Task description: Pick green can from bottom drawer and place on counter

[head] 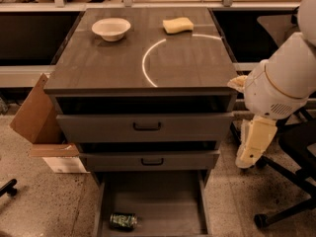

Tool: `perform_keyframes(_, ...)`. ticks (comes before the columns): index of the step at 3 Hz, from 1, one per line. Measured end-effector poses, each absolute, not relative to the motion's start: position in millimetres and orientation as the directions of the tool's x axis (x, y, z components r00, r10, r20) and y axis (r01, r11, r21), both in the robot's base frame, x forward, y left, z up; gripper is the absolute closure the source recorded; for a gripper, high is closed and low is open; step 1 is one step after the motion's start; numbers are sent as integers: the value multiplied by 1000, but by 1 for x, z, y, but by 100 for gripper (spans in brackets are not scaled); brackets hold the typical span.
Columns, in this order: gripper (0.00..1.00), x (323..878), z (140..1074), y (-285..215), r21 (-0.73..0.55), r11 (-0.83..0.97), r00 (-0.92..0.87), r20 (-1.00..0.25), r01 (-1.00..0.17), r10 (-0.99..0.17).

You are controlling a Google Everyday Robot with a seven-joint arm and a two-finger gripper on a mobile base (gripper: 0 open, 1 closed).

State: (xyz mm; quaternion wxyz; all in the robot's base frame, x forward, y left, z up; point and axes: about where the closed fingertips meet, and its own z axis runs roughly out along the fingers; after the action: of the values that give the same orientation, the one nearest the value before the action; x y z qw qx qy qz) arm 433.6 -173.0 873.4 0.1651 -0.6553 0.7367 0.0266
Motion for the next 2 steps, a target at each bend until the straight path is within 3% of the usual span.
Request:
perform_keyframes(1, 0, 409, 832, -136, -143, 95, -40, -345, -985, -938)
perform_keyframes(2, 0, 409, 832, -136, -143, 95, -40, -345, -985, -938)
